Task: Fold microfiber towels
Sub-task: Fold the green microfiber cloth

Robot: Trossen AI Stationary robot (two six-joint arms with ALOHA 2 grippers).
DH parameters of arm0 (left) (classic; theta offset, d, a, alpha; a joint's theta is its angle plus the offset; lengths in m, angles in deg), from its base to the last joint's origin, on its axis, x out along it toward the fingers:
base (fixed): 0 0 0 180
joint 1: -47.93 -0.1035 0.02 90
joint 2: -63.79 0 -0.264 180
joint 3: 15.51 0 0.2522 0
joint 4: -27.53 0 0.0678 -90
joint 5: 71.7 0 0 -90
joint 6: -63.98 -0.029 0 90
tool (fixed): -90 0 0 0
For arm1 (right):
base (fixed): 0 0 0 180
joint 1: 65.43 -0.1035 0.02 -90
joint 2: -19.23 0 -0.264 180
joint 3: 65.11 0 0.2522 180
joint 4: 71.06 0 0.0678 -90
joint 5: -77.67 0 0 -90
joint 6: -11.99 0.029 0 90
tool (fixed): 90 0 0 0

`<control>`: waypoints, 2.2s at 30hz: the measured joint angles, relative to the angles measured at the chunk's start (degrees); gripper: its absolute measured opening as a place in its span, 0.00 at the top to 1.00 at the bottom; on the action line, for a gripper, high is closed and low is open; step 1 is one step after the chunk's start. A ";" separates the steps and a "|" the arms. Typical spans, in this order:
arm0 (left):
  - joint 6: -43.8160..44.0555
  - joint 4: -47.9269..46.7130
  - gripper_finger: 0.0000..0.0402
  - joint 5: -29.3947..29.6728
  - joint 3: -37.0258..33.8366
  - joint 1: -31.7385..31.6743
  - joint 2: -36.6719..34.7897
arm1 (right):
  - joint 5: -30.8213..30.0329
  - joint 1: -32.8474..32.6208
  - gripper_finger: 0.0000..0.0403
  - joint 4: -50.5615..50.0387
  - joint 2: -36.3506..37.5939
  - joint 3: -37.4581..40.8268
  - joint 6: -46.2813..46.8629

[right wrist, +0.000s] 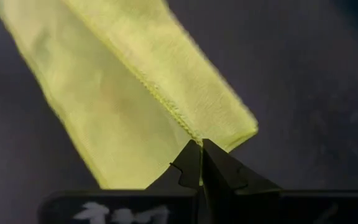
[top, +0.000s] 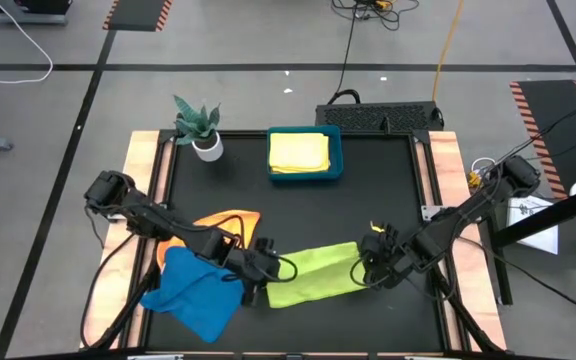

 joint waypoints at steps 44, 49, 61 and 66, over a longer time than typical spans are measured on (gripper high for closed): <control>-0.54 13.01 0.60 -5.51 -0.06 2.44 8.26 | 20.34 0.40 0.69 4.41 -2.89 0.00 -0.90; -1.24 13.14 0.56 -2.64 0.04 1.95 6.21 | 11.57 0.29 0.66 5.74 -2.40 0.00 -2.04; -6.62 16.04 0.66 3.86 -0.04 1.89 4.77 | -0.88 -0.28 0.68 45.26 -2.41 11.80 -16.31; -7.82 18.73 0.70 4.47 0.00 0.31 4.65 | -0.90 -0.26 0.68 58.36 -2.41 18.42 -17.20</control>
